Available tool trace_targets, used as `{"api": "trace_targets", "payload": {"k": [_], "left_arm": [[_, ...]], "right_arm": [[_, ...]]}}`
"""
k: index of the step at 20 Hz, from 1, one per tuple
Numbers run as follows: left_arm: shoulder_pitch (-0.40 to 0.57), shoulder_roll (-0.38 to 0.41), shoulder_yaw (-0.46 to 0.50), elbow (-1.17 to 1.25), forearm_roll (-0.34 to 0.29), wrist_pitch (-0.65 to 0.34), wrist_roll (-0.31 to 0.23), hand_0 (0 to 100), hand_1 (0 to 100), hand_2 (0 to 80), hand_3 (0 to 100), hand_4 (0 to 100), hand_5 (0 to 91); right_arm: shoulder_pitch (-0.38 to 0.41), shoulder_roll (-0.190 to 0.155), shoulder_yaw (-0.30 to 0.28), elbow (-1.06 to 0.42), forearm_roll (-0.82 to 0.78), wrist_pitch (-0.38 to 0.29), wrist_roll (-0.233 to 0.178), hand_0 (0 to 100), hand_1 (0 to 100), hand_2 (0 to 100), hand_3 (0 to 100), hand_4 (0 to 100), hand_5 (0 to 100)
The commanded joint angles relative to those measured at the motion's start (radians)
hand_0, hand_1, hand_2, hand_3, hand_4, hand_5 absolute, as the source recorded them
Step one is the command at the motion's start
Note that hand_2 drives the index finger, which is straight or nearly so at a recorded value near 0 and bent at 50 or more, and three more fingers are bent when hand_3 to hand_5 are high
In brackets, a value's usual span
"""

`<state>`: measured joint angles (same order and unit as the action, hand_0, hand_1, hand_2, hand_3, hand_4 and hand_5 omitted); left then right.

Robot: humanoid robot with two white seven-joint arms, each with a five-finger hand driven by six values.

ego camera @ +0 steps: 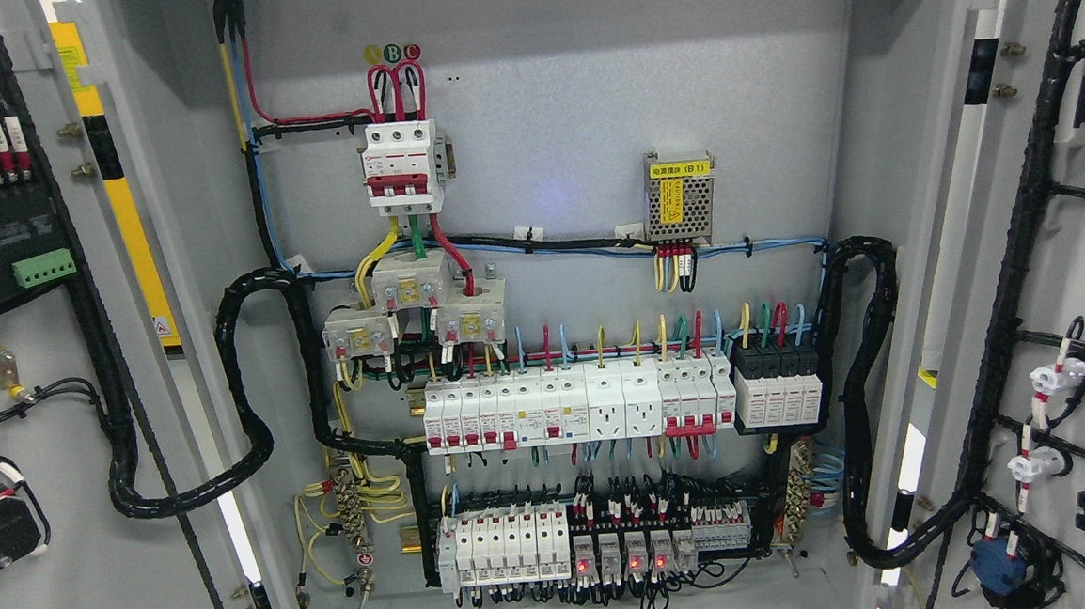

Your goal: Open door with both hands

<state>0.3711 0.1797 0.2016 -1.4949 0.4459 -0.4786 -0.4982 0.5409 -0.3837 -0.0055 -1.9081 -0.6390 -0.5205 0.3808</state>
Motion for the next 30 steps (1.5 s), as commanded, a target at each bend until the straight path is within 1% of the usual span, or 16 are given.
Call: {"api": "trace_targets", "payload": {"k": [1,4,6,10,12,14,16,18,19,20,21,23,24,26,28,30], "left_arm": [[-0.037,-0.166,-0.048,0.467,-0.021,-0.017,-0.002,0,0,0.0,0,0,0.0],[-0.087,-0.181,-0.048,0.678,-0.021,-0.015,-0.002,0,0,0.0,0,0,0.0],[-0.125,-0.181,-0.048,0.815,-0.021,-0.012,-0.002,0,0,0.0,0,0,0.0],[-0.199,-0.177,-0.06,1.097,-0.032,-0.012,-0.005,0,0,0.0,0,0,0.0],[-0.207,-0.172,-0.062,1.173,-0.033,-0.008,-0.005,0,0,0.0,0,0,0.0],[-0.207,-0.169,-0.074,1.228,-0.038,0.004,-0.005,0,0,0.0,0,0,0.0],[-0.21,-0.163,-0.132,1.309,-0.09,0.043,-0.005,0,0,0.0,0,0,0.0],[-0.213,-0.154,-0.192,1.369,-0.162,0.07,-0.005,0,0,0.0,0,0,0.0],[-0.213,-0.142,-0.202,1.398,-0.189,0.074,-0.003,0,0,0.0,0,0,0.0],[-0.213,-0.132,-0.203,1.417,-0.203,0.078,-0.002,0,0,0.0,0,0,0.0],[-0.216,-0.119,-0.203,1.427,-0.21,0.089,-0.002,0,0,0.0,0,0,0.0],[-0.218,-0.097,-0.202,1.432,-0.21,0.151,0.004,0,0,0.0,0,0,0.0],[-0.225,-0.088,-0.202,1.432,-0.21,0.2,0.022,0,0,0.0,0,0,0.0],[-0.238,-0.075,-0.202,1.432,-0.21,0.29,0.105,0,0,0.0,0,0,0.0],[-0.248,-0.069,-0.203,1.432,-0.211,0.308,0.205,0,0,0.0,0,0,0.0],[-0.251,-0.059,-0.206,1.432,-0.223,0.31,0.292,0,0,0.0,0,0,0.0]], "right_arm": [[-0.002,0.109,0.256,0.465,0.184,-0.038,-0.008,23,3,0,0,0,0],[-0.047,0.179,0.254,0.715,0.225,-0.039,0.001,23,3,0,0,0,0],[-0.084,0.212,0.254,0.87,0.225,-0.038,0.004,23,3,0,0,0,0],[-0.212,0.284,0.243,1.234,0.223,-0.038,0.004,23,3,0,0,0,0],[-0.281,0.318,0.239,1.416,0.223,-0.036,0.003,23,3,0,0,0,0],[-0.318,0.348,0.22,1.552,0.223,-0.036,0.003,23,3,0,0,0,0],[-0.32,0.374,0.173,1.627,0.214,-0.036,0.003,23,3,0,0,0,0],[-0.317,0.407,0.084,1.653,0.214,-0.035,0.001,23,3,0,0,0,0],[-0.315,0.417,0.024,1.666,0.214,-0.033,0.0,23,3,0,0,0,0],[-0.314,0.422,-0.016,1.678,0.216,-0.03,0.0,23,3,0,0,0,0],[-0.314,0.425,-0.039,1.696,0.217,-0.026,-0.003,23,3,0,0,0,0],[-0.314,0.425,-0.042,1.736,0.22,-0.023,-0.013,23,3,0,0,0,0],[-0.314,0.424,-0.042,1.751,0.22,-0.023,-0.013,23,3,0,0,0,0],[-0.314,0.417,-0.041,1.782,0.22,-0.021,-0.046,23,3,0,0,0,0],[-0.314,0.417,-0.036,1.811,0.222,-0.013,-0.1,23,3,0,0,0,0],[-0.315,0.416,-0.034,1.814,0.223,0.052,-0.128,23,3,0,0,0,0]]}}
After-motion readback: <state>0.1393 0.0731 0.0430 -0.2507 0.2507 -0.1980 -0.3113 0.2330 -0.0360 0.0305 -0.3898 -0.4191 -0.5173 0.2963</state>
